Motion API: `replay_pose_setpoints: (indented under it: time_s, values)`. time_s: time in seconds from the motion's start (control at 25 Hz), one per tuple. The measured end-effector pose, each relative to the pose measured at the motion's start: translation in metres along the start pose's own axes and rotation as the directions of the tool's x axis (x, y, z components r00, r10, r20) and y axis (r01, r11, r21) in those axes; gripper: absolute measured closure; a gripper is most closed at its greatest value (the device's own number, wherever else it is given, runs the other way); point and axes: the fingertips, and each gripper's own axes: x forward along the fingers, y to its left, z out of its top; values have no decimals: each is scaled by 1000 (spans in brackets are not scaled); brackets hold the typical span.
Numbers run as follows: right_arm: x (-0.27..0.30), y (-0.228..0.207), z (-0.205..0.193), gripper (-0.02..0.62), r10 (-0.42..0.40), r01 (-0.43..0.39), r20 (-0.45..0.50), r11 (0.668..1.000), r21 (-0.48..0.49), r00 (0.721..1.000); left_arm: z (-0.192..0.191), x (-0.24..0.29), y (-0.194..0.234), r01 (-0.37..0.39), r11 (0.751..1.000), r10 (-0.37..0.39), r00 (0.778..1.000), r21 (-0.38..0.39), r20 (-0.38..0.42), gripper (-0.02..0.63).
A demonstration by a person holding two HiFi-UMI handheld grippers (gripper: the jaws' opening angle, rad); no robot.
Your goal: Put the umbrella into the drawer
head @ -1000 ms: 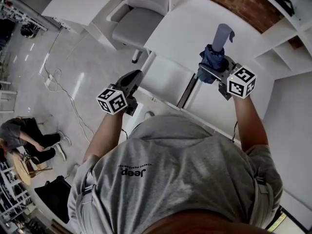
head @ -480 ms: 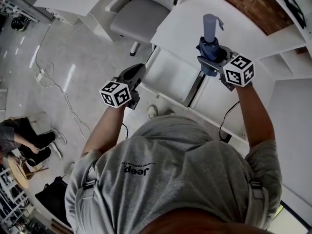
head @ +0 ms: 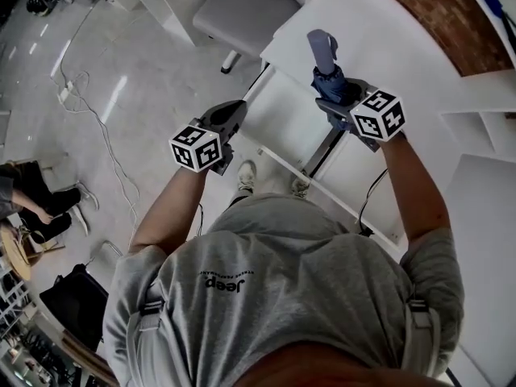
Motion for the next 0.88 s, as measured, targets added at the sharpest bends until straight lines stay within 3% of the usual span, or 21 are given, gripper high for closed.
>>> replay_pose_setpoints:
  time_s: [0.2,0.44,0.88]
  values:
    - [41,9,-19,336,81,-82,-71,997,-13,994,-19,-1,3,-50,998,52,998,-43,36,588]
    - [78,12,-44,337,138,-140,-141,990,-5,980,-45,10,9,-81,994,83,996,-75,26,588]
    - [139,24,-99,337,175,-171,-264,985,36,948,-72,16,29,-90,992,91,996,-89,11,588]
